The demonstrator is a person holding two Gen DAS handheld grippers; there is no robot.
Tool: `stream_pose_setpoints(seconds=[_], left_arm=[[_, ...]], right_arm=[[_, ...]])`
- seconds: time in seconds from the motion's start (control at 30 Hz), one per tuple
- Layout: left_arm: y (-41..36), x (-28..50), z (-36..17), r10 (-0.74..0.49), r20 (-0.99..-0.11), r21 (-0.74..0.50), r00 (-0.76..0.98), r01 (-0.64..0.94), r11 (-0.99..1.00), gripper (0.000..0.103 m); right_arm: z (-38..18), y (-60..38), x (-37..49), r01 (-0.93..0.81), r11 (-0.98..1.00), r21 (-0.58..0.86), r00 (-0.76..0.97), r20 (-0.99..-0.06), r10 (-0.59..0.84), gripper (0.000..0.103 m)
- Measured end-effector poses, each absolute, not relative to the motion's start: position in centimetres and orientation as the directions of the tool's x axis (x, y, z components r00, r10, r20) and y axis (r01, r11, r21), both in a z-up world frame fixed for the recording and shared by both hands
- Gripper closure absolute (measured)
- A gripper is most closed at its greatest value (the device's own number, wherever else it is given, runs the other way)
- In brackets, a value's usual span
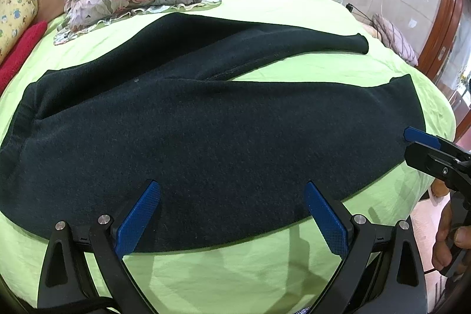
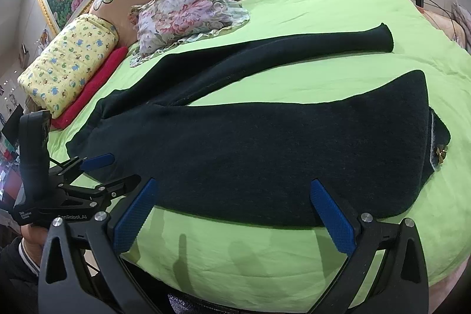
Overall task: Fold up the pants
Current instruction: 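Position both grippers over the dark navy pants lying flat on the bed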
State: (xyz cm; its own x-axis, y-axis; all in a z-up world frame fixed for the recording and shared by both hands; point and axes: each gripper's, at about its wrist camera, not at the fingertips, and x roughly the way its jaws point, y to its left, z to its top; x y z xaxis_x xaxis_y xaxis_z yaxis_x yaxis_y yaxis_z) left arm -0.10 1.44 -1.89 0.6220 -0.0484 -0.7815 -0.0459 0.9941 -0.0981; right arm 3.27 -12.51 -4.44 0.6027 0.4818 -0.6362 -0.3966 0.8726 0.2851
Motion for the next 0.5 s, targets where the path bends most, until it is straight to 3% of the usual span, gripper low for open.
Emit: stream_pose_setpoints(seconds=[0.5], left_arm=[[1.55,0.14,-1.99,-0.062,-0.785,-0.112,0.617,-0.043,0.993,0.004]], right_arm=[[-3.89,-12.48,3.15,-0.394,0.871,0.294,0.612,-0.623,0.487,0.000]])
